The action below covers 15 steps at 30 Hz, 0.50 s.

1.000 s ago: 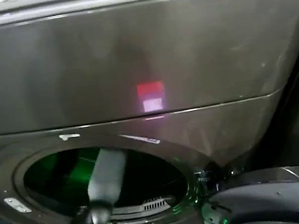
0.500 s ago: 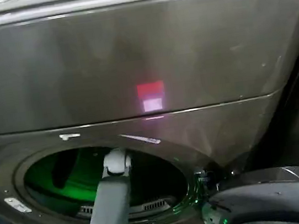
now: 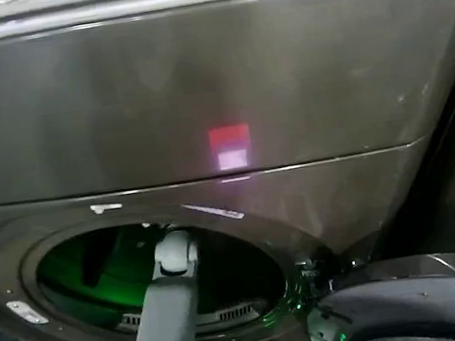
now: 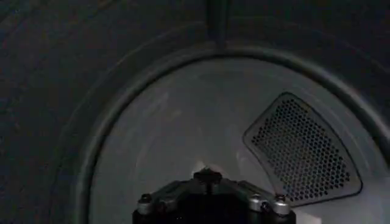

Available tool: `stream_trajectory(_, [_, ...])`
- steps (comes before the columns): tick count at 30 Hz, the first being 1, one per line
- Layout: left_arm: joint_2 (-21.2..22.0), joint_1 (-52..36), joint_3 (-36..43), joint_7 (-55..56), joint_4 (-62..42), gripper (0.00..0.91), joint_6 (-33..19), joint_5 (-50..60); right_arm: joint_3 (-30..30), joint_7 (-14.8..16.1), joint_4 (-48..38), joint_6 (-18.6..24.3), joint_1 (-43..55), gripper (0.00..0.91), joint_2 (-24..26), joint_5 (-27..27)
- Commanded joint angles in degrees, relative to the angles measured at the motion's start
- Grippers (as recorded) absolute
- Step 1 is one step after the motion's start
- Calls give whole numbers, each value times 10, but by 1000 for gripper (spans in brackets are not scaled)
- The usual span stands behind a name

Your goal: Grasp the clothes from the dryer.

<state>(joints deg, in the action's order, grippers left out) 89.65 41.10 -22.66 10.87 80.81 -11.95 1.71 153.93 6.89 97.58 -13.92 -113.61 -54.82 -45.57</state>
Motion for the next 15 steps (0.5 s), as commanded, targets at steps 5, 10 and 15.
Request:
stream_trajectory(5, [-3, 9, 0, -8, 9, 0, 7, -6, 2, 1, 5, -6, 2, 907, 1, 2])
stream_trajectory(10, [-2, 6, 3, -14, 7, 0, 7, -4, 2, 2, 3, -5, 4, 907, -2, 2])
stream_trajectory(15, [-1, -1, 3, -17, 7, 0, 8, -6, 3, 3, 3, -6, 4, 907, -1, 3])
